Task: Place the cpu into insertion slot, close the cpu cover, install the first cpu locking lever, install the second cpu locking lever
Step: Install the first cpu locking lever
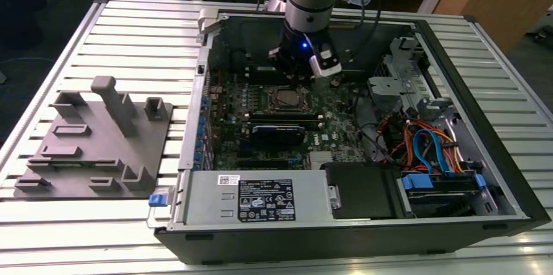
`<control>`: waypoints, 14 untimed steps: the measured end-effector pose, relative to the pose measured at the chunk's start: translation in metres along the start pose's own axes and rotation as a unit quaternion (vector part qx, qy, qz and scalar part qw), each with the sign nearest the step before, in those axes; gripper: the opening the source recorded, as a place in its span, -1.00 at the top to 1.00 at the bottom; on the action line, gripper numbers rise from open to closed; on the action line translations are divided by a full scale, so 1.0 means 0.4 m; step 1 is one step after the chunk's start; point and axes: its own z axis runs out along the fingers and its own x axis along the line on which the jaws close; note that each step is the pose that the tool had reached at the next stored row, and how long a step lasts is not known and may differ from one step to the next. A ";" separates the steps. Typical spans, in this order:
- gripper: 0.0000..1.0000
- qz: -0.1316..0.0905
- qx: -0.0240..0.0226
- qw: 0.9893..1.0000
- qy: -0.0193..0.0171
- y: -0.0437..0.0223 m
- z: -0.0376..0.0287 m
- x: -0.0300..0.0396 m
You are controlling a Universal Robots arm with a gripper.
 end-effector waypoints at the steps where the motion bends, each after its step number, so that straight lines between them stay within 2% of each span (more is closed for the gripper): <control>1: 0.80 0.000 0.000 1.000 0.000 0.000 -0.001 0.000; 7: 0.80 0.000 0.000 1.000 0.000 0.001 -0.004 0.000; 9: 0.80 0.000 0.001 1.000 0.000 0.001 -0.004 0.000; 14: 0.80 0.000 0.012 1.000 -0.001 0.000 0.000 0.000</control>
